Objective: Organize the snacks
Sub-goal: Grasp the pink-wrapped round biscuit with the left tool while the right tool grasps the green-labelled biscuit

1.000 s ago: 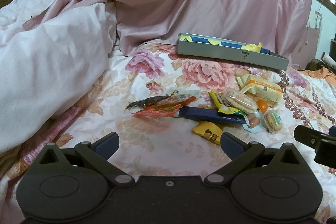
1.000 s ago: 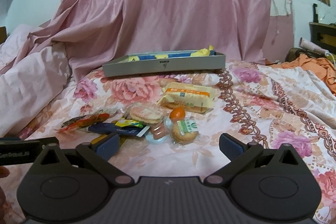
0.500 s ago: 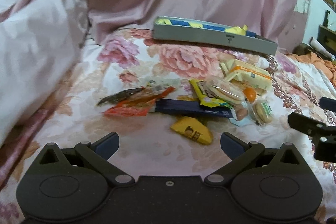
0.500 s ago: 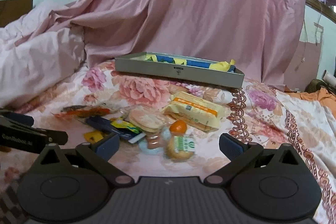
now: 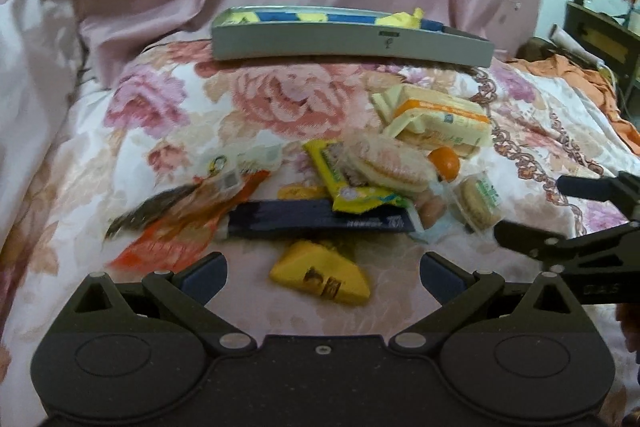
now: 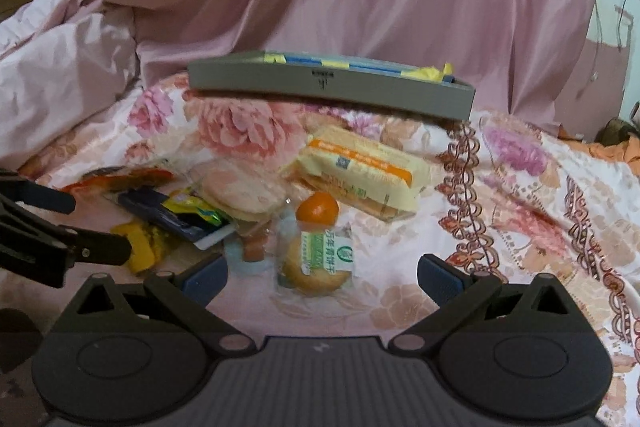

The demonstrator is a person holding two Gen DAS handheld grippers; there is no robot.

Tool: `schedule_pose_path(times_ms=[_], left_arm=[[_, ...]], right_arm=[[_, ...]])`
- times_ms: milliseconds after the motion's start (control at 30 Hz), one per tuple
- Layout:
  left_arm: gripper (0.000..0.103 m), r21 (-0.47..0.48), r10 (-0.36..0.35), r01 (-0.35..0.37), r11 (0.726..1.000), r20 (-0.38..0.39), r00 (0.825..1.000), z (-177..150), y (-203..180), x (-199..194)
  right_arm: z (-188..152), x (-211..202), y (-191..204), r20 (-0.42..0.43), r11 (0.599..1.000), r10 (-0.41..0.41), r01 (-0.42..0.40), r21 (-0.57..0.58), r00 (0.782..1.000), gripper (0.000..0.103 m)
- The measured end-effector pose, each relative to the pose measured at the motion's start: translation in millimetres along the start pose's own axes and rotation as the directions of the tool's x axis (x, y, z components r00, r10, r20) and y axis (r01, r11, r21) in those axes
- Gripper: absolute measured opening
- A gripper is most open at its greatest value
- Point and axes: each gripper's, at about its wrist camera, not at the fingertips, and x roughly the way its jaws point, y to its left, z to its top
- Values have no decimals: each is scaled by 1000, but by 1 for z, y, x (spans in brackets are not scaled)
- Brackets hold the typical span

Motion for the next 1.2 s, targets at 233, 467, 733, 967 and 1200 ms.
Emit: schedule_pose_path(times_ms=[233, 467, 733, 967, 1200], left_arm=[[102, 115, -44, 44, 992, -9, 999, 19, -3, 18], [102, 91, -106, 104, 990, 21, 994, 41, -11, 32], [102, 215, -113, 115, 970, -23, 993, 65, -38, 70], [100, 276, -113, 139, 951, -107, 988, 74, -55, 92], [97, 330, -77, 124, 936, -152, 985, 74, -66, 103]], right_arm=[[2, 20, -8, -32, 999, 29, -29, 13, 999, 103], [7, 33, -19, -31, 995, 64, -61, 83, 997, 100], [5, 48, -20, -65, 993, 77, -70, 97, 995, 89], [5, 51, -13, -104, 992, 88, -78, 98, 991, 76], [4, 51, -11, -121, 989, 91, -76, 124, 988, 68]])
